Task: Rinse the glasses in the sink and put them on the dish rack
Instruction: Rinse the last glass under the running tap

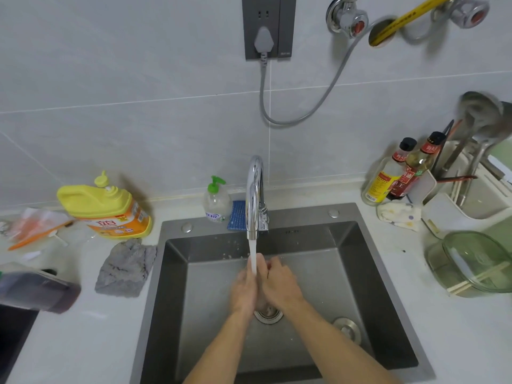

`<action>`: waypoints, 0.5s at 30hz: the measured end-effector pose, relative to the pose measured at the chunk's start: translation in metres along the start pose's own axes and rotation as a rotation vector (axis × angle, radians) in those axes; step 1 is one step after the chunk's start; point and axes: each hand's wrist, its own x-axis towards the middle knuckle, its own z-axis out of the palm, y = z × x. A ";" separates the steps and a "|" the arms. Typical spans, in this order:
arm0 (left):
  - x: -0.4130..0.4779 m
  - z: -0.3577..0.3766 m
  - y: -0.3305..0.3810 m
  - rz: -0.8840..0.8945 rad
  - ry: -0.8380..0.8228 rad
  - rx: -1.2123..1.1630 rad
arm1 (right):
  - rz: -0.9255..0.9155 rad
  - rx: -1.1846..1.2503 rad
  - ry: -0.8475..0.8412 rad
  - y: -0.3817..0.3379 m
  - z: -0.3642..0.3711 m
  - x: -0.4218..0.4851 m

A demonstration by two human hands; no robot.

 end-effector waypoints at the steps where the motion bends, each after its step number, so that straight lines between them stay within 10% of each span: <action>1: 0.000 -0.003 0.001 0.023 -0.005 0.010 | -0.028 0.016 0.005 0.002 -0.002 -0.003; 9: 0.002 0.004 -0.007 -0.014 -0.135 -0.356 | 0.074 0.768 -0.043 0.011 0.000 -0.002; 15: -0.007 0.003 -0.002 0.041 -0.013 -0.365 | 0.099 0.577 0.005 -0.003 0.013 -0.005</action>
